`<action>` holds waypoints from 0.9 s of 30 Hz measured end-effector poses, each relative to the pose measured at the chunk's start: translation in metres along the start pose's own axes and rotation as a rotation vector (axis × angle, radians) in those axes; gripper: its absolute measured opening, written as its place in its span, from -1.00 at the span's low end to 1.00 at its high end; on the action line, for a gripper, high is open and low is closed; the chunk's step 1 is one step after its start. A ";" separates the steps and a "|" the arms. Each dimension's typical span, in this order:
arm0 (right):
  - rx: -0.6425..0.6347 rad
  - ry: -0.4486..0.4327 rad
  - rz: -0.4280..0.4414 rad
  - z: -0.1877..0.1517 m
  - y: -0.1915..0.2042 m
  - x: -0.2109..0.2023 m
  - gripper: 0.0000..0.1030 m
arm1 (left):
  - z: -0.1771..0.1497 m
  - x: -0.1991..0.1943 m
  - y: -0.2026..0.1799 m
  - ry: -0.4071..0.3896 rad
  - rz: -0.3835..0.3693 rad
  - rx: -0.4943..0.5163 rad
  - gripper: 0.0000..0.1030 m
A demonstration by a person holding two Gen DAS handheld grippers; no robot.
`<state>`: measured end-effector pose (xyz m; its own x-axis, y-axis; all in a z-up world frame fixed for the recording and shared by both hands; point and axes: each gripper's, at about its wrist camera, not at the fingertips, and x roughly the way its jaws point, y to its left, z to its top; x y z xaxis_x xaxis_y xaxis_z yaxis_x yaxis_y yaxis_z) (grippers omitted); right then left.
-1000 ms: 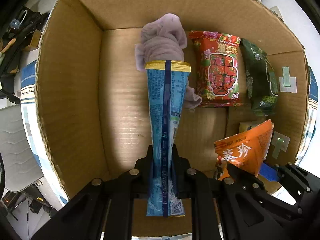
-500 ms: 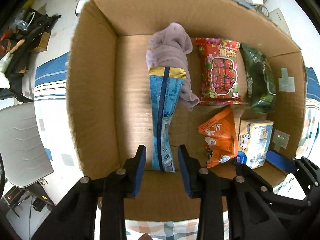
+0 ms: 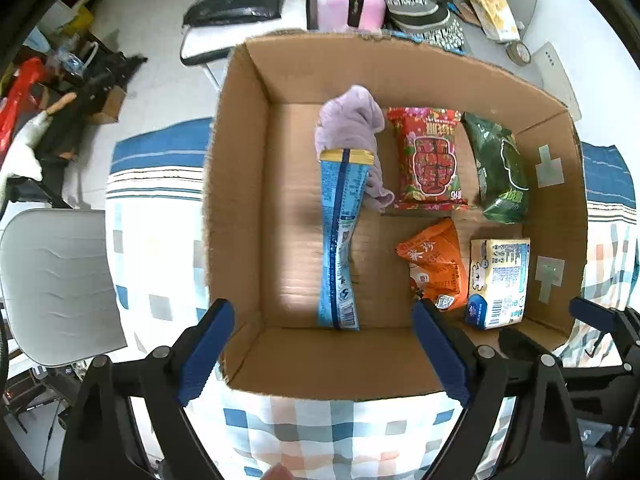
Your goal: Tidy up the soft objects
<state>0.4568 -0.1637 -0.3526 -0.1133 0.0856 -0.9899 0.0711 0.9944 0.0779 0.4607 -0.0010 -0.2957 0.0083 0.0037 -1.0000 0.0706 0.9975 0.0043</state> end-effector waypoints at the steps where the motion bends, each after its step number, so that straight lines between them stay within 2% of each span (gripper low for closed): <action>1: 0.000 -0.011 -0.010 -0.004 -0.001 -0.001 0.99 | -0.003 -0.003 0.000 -0.014 0.004 -0.004 0.78; 11: 0.026 -0.097 -0.002 -0.031 -0.011 -0.024 1.00 | -0.036 -0.038 0.004 -0.143 0.015 -0.046 0.78; 21: 0.021 -0.283 0.015 -0.086 -0.014 -0.078 1.00 | -0.084 -0.093 0.002 -0.301 0.008 -0.074 0.78; 27: 0.006 -0.380 0.020 -0.128 -0.015 -0.115 1.00 | -0.127 -0.142 -0.004 -0.421 0.025 -0.074 0.78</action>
<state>0.3416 -0.1805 -0.2250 0.2642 0.0746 -0.9616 0.0759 0.9923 0.0978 0.3328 0.0034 -0.1546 0.4164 0.0142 -0.9091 -0.0069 0.9999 0.0124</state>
